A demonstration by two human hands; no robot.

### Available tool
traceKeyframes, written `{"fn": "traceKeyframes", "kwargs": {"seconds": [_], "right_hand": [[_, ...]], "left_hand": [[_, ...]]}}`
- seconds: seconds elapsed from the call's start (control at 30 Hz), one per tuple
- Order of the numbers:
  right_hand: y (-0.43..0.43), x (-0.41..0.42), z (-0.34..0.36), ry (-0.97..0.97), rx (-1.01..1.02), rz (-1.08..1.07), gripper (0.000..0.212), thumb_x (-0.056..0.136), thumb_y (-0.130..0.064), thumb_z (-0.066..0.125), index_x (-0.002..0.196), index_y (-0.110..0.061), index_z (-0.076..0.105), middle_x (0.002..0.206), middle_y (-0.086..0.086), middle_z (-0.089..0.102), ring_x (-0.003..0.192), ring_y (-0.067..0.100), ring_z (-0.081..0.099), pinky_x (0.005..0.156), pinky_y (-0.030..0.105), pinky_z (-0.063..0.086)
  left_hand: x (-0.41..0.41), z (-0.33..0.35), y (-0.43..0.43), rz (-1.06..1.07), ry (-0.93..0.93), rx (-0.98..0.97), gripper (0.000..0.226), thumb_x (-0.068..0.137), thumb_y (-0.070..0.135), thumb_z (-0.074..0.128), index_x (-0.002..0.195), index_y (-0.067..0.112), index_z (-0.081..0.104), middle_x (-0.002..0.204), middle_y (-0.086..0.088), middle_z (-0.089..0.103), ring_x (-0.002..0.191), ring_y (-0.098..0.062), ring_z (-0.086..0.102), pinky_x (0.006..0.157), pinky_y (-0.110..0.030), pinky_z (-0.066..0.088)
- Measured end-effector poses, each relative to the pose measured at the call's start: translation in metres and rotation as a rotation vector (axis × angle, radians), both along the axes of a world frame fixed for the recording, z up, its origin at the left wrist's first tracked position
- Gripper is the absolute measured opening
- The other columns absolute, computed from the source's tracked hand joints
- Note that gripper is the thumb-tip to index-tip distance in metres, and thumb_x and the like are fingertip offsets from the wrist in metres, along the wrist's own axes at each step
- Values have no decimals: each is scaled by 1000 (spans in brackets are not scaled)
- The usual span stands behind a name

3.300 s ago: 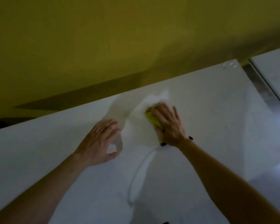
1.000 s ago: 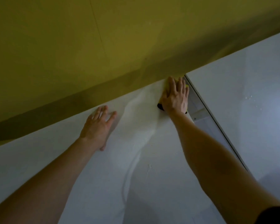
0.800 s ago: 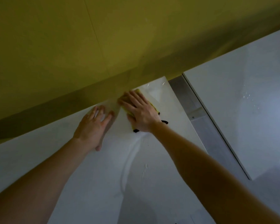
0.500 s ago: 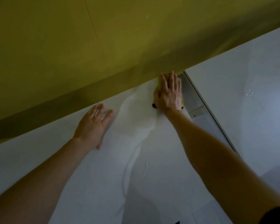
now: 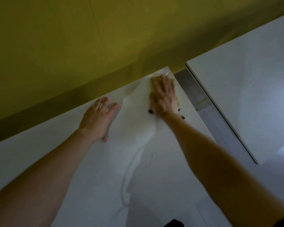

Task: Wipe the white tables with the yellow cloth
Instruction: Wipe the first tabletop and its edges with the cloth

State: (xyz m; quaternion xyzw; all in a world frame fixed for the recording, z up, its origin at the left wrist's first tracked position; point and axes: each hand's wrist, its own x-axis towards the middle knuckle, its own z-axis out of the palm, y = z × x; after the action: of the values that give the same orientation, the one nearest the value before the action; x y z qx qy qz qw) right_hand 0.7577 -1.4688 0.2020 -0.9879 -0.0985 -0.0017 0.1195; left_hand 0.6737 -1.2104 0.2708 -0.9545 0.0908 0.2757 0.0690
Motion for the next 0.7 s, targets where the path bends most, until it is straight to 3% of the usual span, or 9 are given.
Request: {"fn": "traceKeyframes", "kwargs": {"seconds": [0.1,0.17,0.23,0.33,0.4,0.47,0.53,0.63,0.7], "right_hand": [[31,-82,2,10,-27,508,71,107,-40,49,172,-31,22,181,10,14,169,29,3,136,52,5],[14,-86,2,-11,-18,640,69,108,-34,53,171,-30,27,180,9,19,169,28,7,136,55,9],[-13,-62,-1,-45,34,384,70,105,-29,59,169,-29,32,177,12,26,167,33,15,134,60,16],[-36,-34,2,32,-32,-77,73,105,-44,47,172,-33,20,181,13,13,168,34,6,134,60,10],[-13,-50,-1,70,22,-188,77,102,-53,36,173,-34,14,182,10,4,168,33,-1,136,58,5],[36,-96,2,63,95,-176,77,103,-53,44,173,-34,18,182,9,5,168,36,0,135,60,9],[82,-159,-1,-1,182,119,69,106,-41,59,169,-26,35,179,13,21,167,39,12,132,64,18],[97,-210,2,14,121,684,61,110,-32,56,168,-23,39,178,12,26,168,32,14,134,58,15],[65,-184,-4,-44,122,672,59,107,-29,58,165,-20,45,174,13,34,166,33,21,134,58,18]], "left_hand": [[-13,12,-1,-3,-81,-23,145,59,50,102,171,25,14,175,-10,15,163,-33,22,124,-46,40],[-32,21,2,14,-134,-72,118,75,47,93,168,21,25,169,-7,29,156,-30,33,115,-47,47],[-58,26,11,21,-124,-101,113,78,55,90,166,22,28,168,-8,29,156,-30,32,115,-48,46],[-87,27,33,23,-52,-70,141,58,74,94,168,28,18,169,-8,18,158,-32,26,117,-50,44],[-103,21,51,15,5,-45,151,54,73,96,169,30,9,172,-8,8,161,-32,19,122,-53,40],[-113,15,62,1,18,-43,160,47,69,100,168,31,3,174,-8,0,165,-34,10,127,-55,33],[-119,7,68,-19,-19,-42,168,38,67,103,168,30,4,177,-10,-1,165,-37,7,129,-56,31],[-120,1,67,-14,-43,-41,170,39,67,104,170,30,1,178,-11,-2,166,-39,5,130,-55,30],[-121,1,66,-16,-56,-60,169,40,66,104,169,32,0,179,-10,-4,167,-38,5,131,-55,29]]}}
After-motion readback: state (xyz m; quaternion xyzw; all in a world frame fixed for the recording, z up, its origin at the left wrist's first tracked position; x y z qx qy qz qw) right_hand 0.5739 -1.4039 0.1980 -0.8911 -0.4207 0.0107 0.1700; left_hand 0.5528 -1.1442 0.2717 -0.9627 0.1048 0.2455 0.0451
